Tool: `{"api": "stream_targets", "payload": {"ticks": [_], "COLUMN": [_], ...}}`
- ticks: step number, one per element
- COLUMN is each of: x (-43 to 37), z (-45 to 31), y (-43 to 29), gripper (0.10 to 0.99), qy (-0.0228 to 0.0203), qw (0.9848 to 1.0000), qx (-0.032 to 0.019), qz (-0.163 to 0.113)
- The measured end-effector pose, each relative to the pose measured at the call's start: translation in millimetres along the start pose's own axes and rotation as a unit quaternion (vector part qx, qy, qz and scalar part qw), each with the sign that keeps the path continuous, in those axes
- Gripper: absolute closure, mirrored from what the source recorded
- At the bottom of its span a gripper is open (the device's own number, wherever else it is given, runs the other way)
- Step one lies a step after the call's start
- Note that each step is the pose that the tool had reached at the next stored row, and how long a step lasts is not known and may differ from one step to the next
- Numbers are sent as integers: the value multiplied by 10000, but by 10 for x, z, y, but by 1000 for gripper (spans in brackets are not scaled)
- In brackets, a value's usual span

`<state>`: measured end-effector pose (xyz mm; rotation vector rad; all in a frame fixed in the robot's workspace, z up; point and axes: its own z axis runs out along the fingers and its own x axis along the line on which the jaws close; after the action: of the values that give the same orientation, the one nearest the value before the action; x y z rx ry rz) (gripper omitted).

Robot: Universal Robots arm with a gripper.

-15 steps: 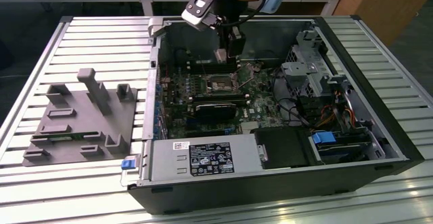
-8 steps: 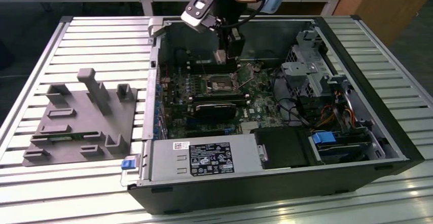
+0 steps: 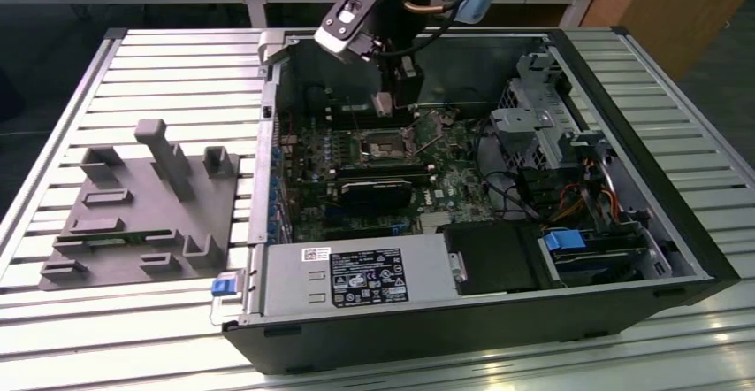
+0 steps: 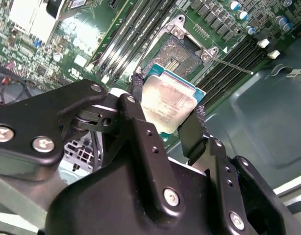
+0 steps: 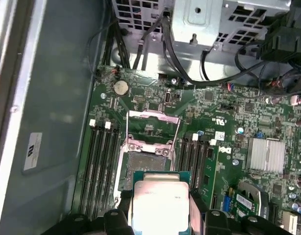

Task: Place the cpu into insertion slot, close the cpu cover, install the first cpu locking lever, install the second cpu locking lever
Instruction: 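Place the cpu into insertion slot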

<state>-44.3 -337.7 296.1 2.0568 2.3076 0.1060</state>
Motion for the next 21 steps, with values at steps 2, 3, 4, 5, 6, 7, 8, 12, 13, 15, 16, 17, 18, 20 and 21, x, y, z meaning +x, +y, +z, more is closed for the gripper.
{"api": "stream_targets", "payload": {"ticks": [2,3,4,5,6,7,8,12,13,15,16,17,18,20,21], "x": [8,11,14,17,17,17,17,17,18,18,19,19,18,18,18], "z": [32,49,64,78,88,97,106,175,193,228,245,264,283,319,338], "y": [-2,-2,-3,-4,-5,-6,-6,-12,-13,-16,-17,-18,-20,-22,-24], "gripper": [545,545,545,545,545,545,545,545,545,545,545,545,545,545,545], "qy": [-10,-12,-14,-19,-26,-34,-40,-40,-40,-40,-41,-41,-41,-41,-40], "qw": [10000,9999,9999,9998,9998,9998,9997,9997,9997,9997,9997,9997,9997,9997,9997], "qx": [8,16,24,31,34,38,50,75,75,75,75,76,76,78,79], "qz": [82,114,147,185,208,217,220,223,222,222,222,222,224,226,227]}}
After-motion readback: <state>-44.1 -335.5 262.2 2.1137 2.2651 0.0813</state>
